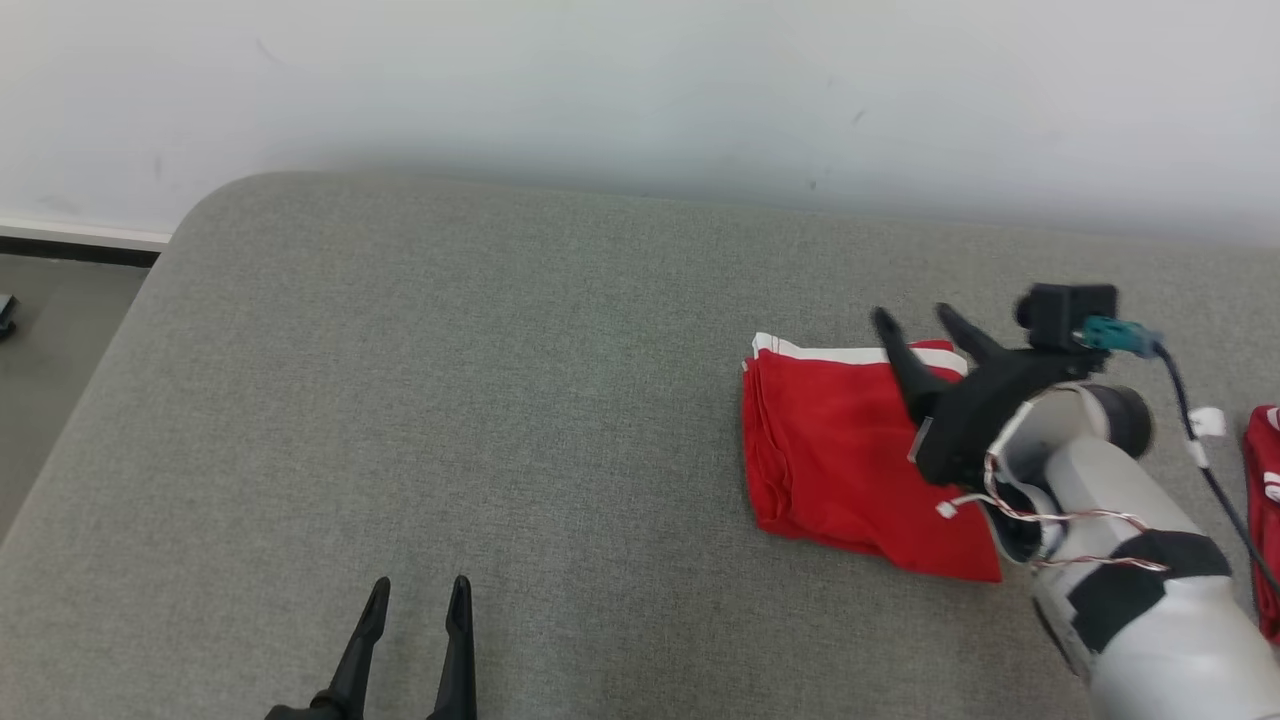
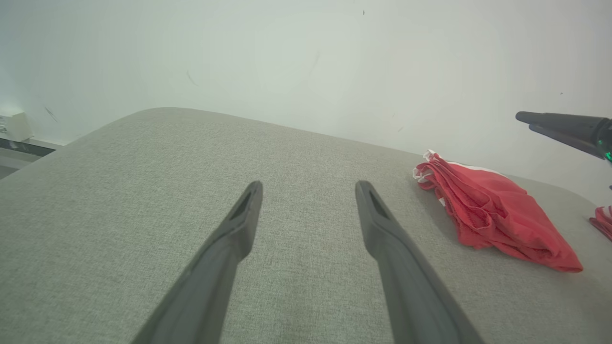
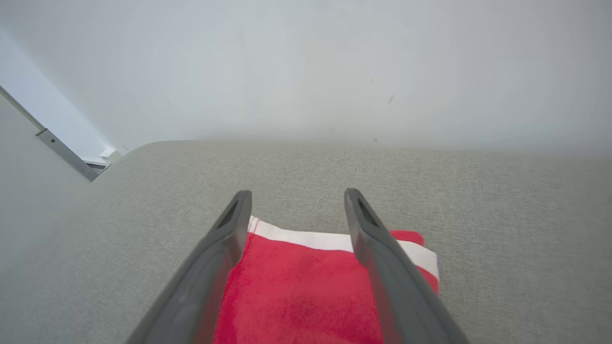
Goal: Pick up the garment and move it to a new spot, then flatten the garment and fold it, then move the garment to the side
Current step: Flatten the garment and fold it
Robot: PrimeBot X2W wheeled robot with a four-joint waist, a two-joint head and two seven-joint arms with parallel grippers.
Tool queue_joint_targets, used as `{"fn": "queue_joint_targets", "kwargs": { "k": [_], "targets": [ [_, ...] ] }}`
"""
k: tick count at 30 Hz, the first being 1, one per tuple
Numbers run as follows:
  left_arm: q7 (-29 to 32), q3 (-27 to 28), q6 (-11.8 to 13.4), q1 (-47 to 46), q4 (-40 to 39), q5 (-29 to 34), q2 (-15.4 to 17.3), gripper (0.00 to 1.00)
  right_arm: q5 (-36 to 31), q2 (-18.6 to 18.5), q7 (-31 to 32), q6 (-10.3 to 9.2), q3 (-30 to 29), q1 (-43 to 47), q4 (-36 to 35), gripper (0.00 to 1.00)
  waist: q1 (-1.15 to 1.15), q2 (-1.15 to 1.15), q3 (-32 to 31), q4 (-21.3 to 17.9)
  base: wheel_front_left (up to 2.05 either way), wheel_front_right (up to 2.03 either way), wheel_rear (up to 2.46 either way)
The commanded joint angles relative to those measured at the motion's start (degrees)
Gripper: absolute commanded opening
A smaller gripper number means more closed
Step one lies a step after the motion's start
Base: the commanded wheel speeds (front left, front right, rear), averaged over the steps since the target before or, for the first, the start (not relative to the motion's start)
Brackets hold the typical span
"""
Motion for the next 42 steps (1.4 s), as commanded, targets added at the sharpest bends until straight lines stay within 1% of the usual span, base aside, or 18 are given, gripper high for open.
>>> {"fn": "queue_joint_targets", "kwargs": {
  "k": [1,3,5,6,7,8,9,12,15,21,26,29,33,34,36,37,40,42],
  "targets": [
    [-0.16,-0.10,-0.26,0.29,-0.01,0.40,0.04,1.00,-0.87,-0.83,-1.04,-0.14,-0.52,1.29,0.82,1.00,0.00,0.00,-0.25,-0.09,0.00,0.00,0.00],
    [-0.16,-0.34,-0.31,0.37,-0.02,0.30,0.04,1.00,-2.36,-2.24,-2.25,-0.14,-1.55,2.47,2.94,1.00,0.00,0.00,-0.32,-0.03,0.00,0.00,0.00],
    [-0.16,-0.35,-0.28,0.51,-0.09,0.24,0.04,1.00,-2.99,-2.38,-2.89,-0.14,-2.63,3.58,4.80,1.00,0.00,0.00,-0.26,-0.12,0.00,0.00,0.00],
    [-0.16,-0.32,-0.27,0.59,-0.13,0.19,0.04,1.00,-3.40,-2.30,-3.28,-0.14,-3.00,4.00,5.56,0.95,0.00,0.00,-0.16,-0.18,0.00,0.00,0.00],
    [-0.16,-0.29,-0.28,0.63,-0.15,0.15,0.04,1.00,-3.75,-2.11,-3.69,-0.14,-3.21,4.60,6.28,0.60,0.00,0.00,-0.06,-0.23,0.00,0.00,0.00],
    [-0.16,-0.29,-0.31,0.58,-0.15,0.12,0.04,1.00,-4.05,-1.90,-4.08,-0.14,-3.34,5.08,6.94,0.37,0.00,0.00,0.06,-0.24,0.00,0.00,0.00],
    [-0.16,-0.34,-0.27,0.46,-0.13,0.10,0.04,1.00,-4.48,-1.60,-4.47,-0.14,-3.28,5.60,7.37,0.00,0.00,0.00,0.15,-0.24,0.00,0.00,0.00],
    [-0.16,-0.47,-0.18,0.00,-0.23,0.15,0.04,1.00,-6.33,-0.11,-5.82,-0.14,-2.03,6.64,8.23,0.00,0.00,0.00,0.30,-0.22,0.00,0.00,0.00],
    [-0.16,-0.43,-0.23,-0.27,-0.16,0.45,0.04,1.00,-7.40,2.21,-6.09,-0.14,0.28,8.03,8.31,0.00,0.00,0.00,0.30,-0.21,0.00,0.00,0.00],
    [-0.16,0.08,-0.33,-0.16,0.06,0.84,0.04,1.00,-8.56,6.26,-5.03,-0.14,5.69,9.75,8.16,0.00,0.00,0.00,0.07,-0.27,0.00,0.00,0.00],
    [-0.16,0.03,-0.44,-0.21,0.15,0.83,0.04,1.00,-8.43,8.38,-3.94,-0.14,10.03,9.76,8.62,0.00,0.00,0.00,-0.08,0.02,0.00,0.00,0.00],
    [-0.16,-0.01,-0.43,-0.26,0.23,0.77,0.04,1.00,-7.03,9.05,-3.45,-0.14,12.49,9.85,7.87,0.00,0.00,0.00,-0.20,0.15,0.00,0.00,0.00],
    [-0.16,0.39,-0.08,0.31,0.31,0.86,0.03,1.00,-2.23,9.32,-3.92,-0.14,15.35,10.59,4.34,0.00,0.00,0.00,-0.70,-0.20,0.00,0.00,0.00],
    [-0.16,0.39,-0.08,0.31,0.31,0.86,0.03,1.00,-2.23,9.32,-3.92,-0.14,15.35,10.59,4.34,0.00,0.00,0.00,-0.70,-0.20,0.00,0.00,0.00],
    [-0.16,0.79,-0.06,0.74,0.41,0.95,0.05,1.00,1.07,9.32,-4.81,-0.14,16.15,11.05,1.63,0.00,0.00,0.00,-1.18,-0.64,0.00,0.00,0.00],
    [-0.16,1.20,-0.05,1.11,0.47,1.22,0.04,1.00,3.71,9.28,-6.04,-0.14,16.36,11.71,-0.67,0.00,0.00,0.00,-1.80,-1.30,0.00,0.00,0.00],
    [-0.16,2.08,0.26,1.67,0.50,1.60,0.05,1.00,5.07,9.29,-8.44,-0.14,15.87,12.84,-2.73,0.00,0.00,0.00,-3.17,-2.69,0.00,0.00,0.00],
    [-0.16,2.82,0.45,2.09,0.25,2.03,0.04,1.00,5.27,9.01,-9.95,-0.14,14.36,13.94,-3.72,0.00,0.00,0.00,-4.13,-3.72,0.00,0.00,0.00]
  ]
}}
